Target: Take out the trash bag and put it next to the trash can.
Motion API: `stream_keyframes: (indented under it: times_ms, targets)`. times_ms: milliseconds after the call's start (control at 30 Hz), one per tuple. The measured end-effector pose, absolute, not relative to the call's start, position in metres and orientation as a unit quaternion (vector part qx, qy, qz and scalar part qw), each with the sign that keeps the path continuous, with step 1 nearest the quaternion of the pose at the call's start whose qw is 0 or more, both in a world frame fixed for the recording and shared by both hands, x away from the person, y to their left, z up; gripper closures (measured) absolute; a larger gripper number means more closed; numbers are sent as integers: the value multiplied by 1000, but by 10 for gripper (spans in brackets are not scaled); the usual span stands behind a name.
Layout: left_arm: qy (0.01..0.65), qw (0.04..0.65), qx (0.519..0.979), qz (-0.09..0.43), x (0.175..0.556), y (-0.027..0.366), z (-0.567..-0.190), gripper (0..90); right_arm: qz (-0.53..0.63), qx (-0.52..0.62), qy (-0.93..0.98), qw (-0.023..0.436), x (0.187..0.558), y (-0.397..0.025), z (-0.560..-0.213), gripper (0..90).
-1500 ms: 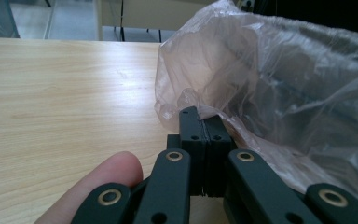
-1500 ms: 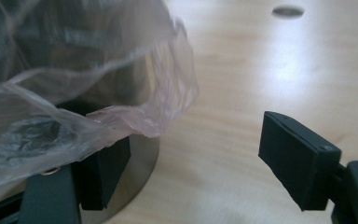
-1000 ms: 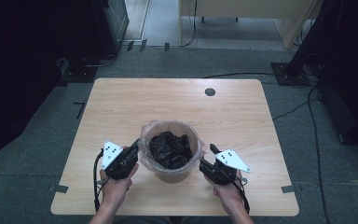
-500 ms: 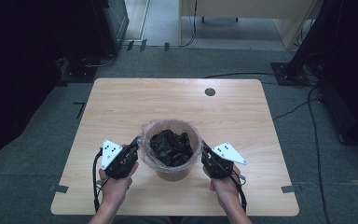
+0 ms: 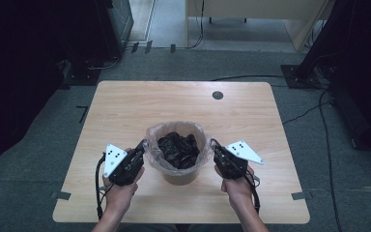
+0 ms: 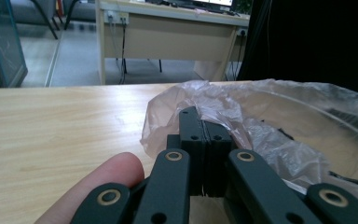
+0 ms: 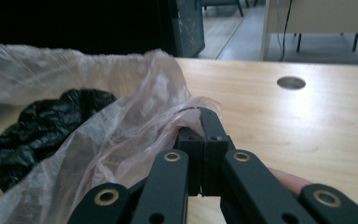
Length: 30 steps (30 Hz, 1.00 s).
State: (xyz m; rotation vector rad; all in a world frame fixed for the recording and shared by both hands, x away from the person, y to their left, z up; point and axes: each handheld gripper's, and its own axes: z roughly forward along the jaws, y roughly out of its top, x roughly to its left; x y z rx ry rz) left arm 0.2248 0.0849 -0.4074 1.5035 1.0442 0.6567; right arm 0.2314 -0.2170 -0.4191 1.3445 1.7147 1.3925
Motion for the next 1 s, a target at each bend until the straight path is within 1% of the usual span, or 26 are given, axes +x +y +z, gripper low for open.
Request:
stream_keyframes:
  times_ms: [167,367,500,567,600,667,733,833,900,933,1000]
  targets:
    - [433,568,638,288,224,79,-398,897,515,486,645,285,234,-211,-409,900]
    - [407,573,647,297,228,65,-383,898,528,464,648,292,242,-196,-383,900]
    - [409,582,643,285,237,57,-371,898,542,441,658,280,251,-184,-366,900]
    - [393,588,649,279,234,49,-361,898,548,441,659,267,256,-178,-359,900]
    - [379,593,651,284,229,45,-356,899,553,438,659,262,258,-174,-354,900]
    - [339,599,661,299,219,35,-346,898,570,421,656,259,256,-168,-343,900]
    - [328,596,665,308,215,30,-344,897,581,405,654,264,249,-163,-332,890]
    - [348,581,670,303,223,32,-351,888,568,419,657,266,244,-163,-332,799]
    - [368,575,670,293,228,38,-357,868,552,437,661,260,245,-167,-342,749]
    - [372,571,671,291,230,40,-360,861,545,446,662,256,245,-171,-348,711]
    - [375,567,674,289,230,42,-364,847,543,461,660,240,244,-179,-357,665]
